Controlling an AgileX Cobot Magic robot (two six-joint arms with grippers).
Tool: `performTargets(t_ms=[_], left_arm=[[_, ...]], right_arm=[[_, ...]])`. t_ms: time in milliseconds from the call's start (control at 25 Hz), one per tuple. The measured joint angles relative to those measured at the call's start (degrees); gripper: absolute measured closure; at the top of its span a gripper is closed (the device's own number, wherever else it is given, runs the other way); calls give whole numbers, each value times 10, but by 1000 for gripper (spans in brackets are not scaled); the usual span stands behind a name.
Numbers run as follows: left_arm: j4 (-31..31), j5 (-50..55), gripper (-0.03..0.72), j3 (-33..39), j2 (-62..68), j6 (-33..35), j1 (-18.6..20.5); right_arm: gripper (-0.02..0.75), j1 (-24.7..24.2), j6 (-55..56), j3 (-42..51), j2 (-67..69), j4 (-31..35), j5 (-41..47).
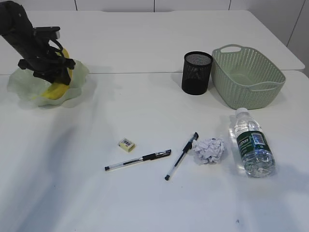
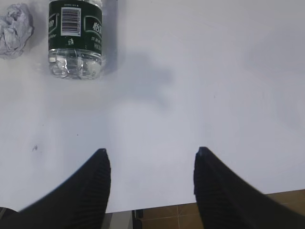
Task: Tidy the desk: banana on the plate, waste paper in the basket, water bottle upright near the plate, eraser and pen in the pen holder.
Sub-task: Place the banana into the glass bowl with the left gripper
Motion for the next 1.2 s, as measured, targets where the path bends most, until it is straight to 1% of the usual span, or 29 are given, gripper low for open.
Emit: performTargets(t_ms=[640,840,1000,1200], left_arm=[[-1,1,407,0,0,0,0],[-8,-3,377,0,0,0,0],[-11,-8,340,0,0,0,0],[-11,-11,331,-2,0,0,0]], right_arm=[[317,0,0,0,0,0,-6],[317,0,0,0,0,1,-6],[317,0,0,0,0,5,-6],[317,0,0,0,5,37,-6]])
